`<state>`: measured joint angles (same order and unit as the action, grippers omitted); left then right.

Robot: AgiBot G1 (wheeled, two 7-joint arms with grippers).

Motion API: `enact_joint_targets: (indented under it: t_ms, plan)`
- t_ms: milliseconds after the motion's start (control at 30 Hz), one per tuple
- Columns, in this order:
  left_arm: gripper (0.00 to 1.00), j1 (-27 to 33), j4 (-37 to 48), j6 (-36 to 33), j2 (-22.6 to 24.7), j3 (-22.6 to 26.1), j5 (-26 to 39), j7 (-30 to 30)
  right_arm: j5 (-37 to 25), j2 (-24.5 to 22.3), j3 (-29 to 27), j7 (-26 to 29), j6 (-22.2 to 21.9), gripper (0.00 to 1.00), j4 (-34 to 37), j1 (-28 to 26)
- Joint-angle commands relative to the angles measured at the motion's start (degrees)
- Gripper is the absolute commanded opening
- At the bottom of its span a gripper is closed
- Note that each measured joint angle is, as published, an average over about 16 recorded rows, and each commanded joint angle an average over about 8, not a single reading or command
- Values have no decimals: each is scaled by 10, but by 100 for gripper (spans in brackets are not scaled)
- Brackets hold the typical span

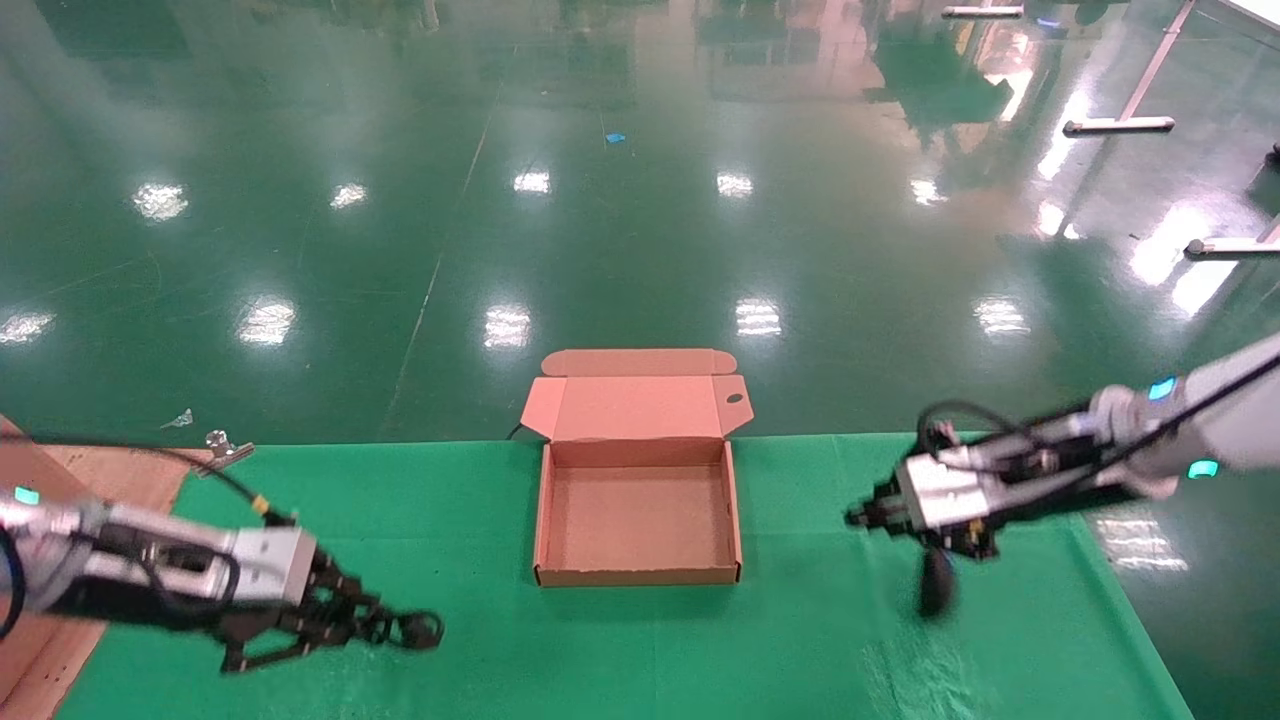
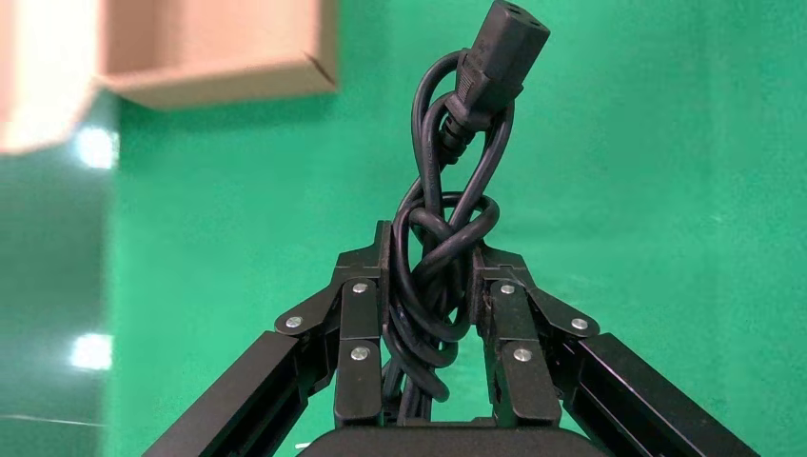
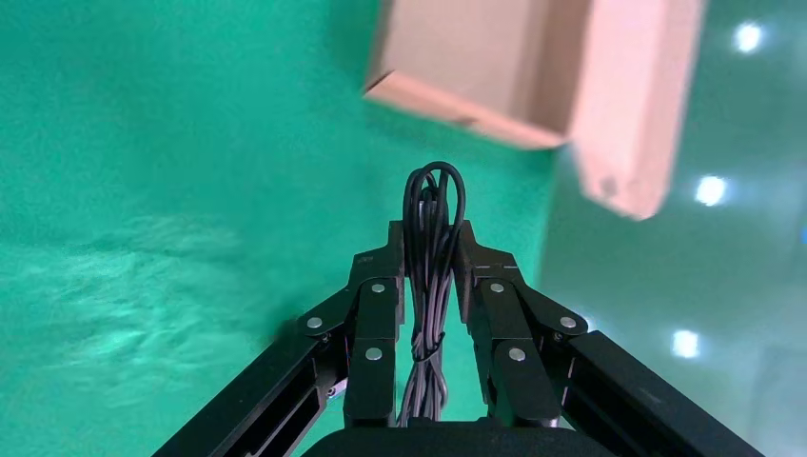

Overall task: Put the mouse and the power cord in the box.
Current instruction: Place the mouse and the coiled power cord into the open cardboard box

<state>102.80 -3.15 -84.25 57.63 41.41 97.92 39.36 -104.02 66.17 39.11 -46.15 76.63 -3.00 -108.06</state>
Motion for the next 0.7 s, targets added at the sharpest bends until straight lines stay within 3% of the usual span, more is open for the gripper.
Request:
enact_joint_targets:
  t_ms: [33, 367, 700]
  plan:
    - [0, 14, -4, -4, 5, 0, 0, -2, 4, -3, -3, 0, 13, 0, -4, -17]
    - [0, 93, -12, 18, 56, -6, -7, -19, 22, 48, -16, 27, 15, 0, -22, -90]
    - [0, 130, -5, 107, 103, -20, -24, -24, 35, 95, -23, 37, 20, 0, -18, -134]
